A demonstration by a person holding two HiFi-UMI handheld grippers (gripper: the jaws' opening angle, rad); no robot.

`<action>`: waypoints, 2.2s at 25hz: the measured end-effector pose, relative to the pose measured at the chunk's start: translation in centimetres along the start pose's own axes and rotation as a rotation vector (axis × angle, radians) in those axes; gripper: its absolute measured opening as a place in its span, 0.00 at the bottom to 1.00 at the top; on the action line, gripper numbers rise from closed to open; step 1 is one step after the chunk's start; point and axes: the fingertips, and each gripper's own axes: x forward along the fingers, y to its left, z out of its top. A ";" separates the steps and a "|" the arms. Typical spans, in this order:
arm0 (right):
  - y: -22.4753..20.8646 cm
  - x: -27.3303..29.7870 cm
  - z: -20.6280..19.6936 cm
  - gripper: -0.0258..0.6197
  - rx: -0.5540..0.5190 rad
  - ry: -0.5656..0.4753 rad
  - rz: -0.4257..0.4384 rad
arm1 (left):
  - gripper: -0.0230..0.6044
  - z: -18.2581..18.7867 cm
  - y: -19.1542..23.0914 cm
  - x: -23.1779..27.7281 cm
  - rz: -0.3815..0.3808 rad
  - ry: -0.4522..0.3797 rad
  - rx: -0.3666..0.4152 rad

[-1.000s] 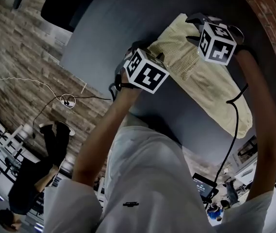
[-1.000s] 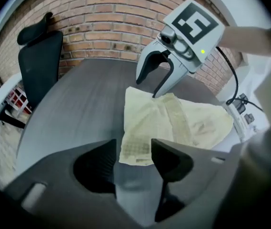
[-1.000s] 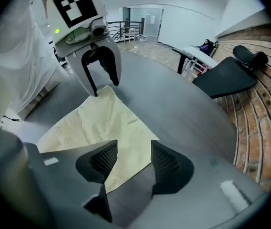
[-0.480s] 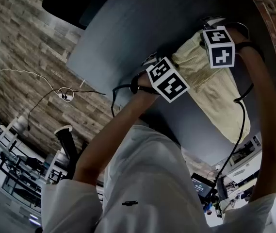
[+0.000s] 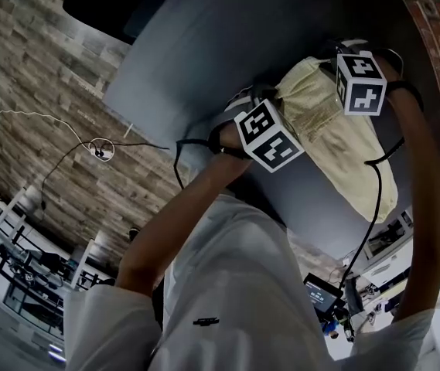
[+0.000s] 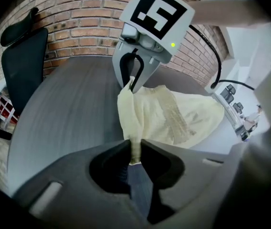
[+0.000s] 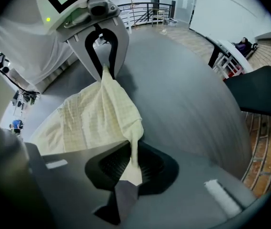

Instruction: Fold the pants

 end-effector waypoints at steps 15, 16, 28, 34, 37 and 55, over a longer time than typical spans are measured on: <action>5.8 -6.4 -2.3 0.12 0.058 -0.032 -0.239 | 0.13 3.0 -6.5 -4.1 0.133 -0.074 0.093; 6.6 -6.6 -2.6 0.12 0.060 -0.029 -0.247 | 0.13 3.2 -7.3 -4.2 0.135 -0.078 0.102; 16.8 -5.6 -7.4 0.14 0.115 0.017 -0.279 | 0.13 3.6 -17.7 -1.8 0.118 -0.080 0.176; 19.6 -3.2 -10.5 0.15 0.194 0.043 -0.283 | 0.13 2.9 -21.1 1.7 0.094 -0.034 0.214; 20.6 -2.0 -11.5 0.14 0.224 0.058 -0.277 | 0.13 2.8 -22.6 3.1 0.059 -0.018 0.230; 22.9 -3.5 -10.4 0.33 0.278 0.019 -0.239 | 0.40 1.8 -25.5 2.8 -0.036 -0.064 0.163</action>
